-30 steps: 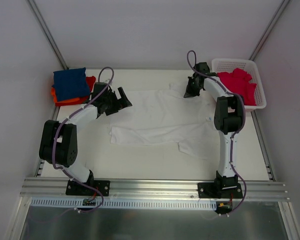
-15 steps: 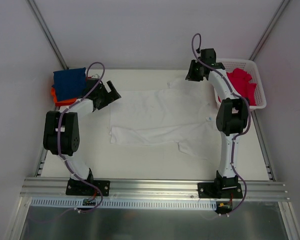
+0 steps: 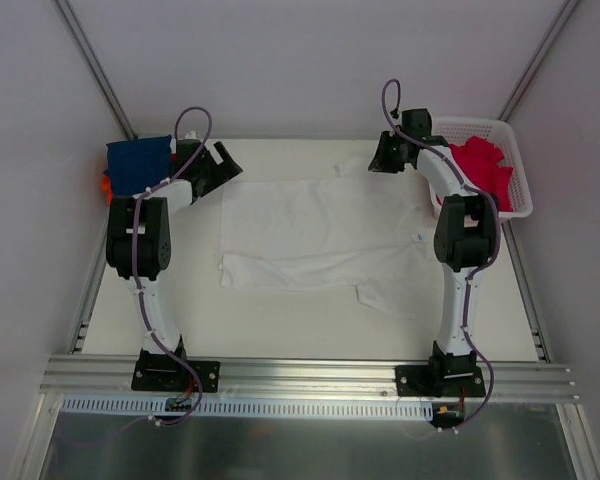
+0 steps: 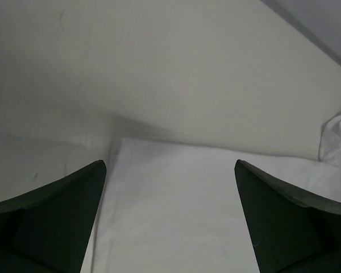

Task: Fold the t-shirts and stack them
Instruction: Flatten the tshirt out

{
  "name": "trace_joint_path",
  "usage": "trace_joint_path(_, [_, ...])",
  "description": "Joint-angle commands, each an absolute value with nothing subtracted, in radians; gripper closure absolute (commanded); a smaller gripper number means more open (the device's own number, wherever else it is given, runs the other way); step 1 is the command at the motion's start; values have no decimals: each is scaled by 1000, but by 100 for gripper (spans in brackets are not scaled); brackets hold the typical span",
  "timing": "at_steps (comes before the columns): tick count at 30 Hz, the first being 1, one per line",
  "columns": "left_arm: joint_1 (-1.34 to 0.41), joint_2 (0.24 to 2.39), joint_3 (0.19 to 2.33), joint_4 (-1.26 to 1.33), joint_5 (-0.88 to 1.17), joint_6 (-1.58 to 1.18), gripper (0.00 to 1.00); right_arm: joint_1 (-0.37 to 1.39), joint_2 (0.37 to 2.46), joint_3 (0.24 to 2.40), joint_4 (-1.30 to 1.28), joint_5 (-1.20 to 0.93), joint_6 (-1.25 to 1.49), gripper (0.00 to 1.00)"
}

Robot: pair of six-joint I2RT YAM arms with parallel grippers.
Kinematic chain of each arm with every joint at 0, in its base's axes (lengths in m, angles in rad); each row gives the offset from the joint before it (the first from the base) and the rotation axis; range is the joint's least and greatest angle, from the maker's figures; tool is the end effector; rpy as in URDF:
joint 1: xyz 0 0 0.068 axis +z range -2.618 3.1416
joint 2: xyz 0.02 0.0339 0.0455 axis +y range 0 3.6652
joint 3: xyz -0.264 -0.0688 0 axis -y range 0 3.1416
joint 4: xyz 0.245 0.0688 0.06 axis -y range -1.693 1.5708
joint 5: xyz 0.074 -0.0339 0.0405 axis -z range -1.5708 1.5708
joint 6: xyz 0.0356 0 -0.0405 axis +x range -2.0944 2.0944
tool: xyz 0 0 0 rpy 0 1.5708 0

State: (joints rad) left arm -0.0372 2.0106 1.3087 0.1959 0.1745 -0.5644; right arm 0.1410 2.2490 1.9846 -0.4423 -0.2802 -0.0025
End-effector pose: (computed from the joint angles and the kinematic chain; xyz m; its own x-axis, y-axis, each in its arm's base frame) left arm 0.4531 -0.0230 0.1871 -0.5100 -0.5082 -0.6940 -0.0999 0.8364 -0.5390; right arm 0.5135 0.0828 0.2427 -0.6420 -0.0936 -0.7610 -0.3449 0.9217 0.1777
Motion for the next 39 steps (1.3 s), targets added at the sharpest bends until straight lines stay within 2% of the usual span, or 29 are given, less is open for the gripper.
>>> trace_joint_path(1, [-25, 2103, 1478, 189, 228, -581, 3, 140, 2126, 1953, -376, -337, -3, 79])
trace_joint_path(5, [-23, 2151, 1532, 178, 249, -594, 9, 140, 2100, 1936, -367, -350, -3, 79])
trace_joint_path(17, [-23, 2140, 1531, 61, 178, -589, 7, 138, 2086, 1927, -353, -382, 26, 79])
trace_joint_path(25, [-23, 2201, 1607, -21, 183, -612, 9, 135, 2068, 1913, -344, -388, 32, 80])
trace_joint_path(28, [-23, 2232, 1631, -29, 219, -623, 21, 133, 2066, 1913, -341, -393, 35, 80])
trace_joint_path(29, [-23, 2238, 1632, -29, 227, -627, 34, 132, 2069, 1913, -342, -391, 35, 80])
trace_joint_path(30, [-23, 2244, 1631, -28, 232, -630, 40, 129, 2069, 1911, -341, -390, 37, 80])
trace_joint_path(34, [-23, 2249, 1625, -29, 239, -632, 49, 117, 2085, 1920, -337, -393, 49, 80])
trace_joint_path(39, [-23, 2237, 1598, -29, 242, -638, 74, 98, 2152, 1980, -341, -384, 64, 82])
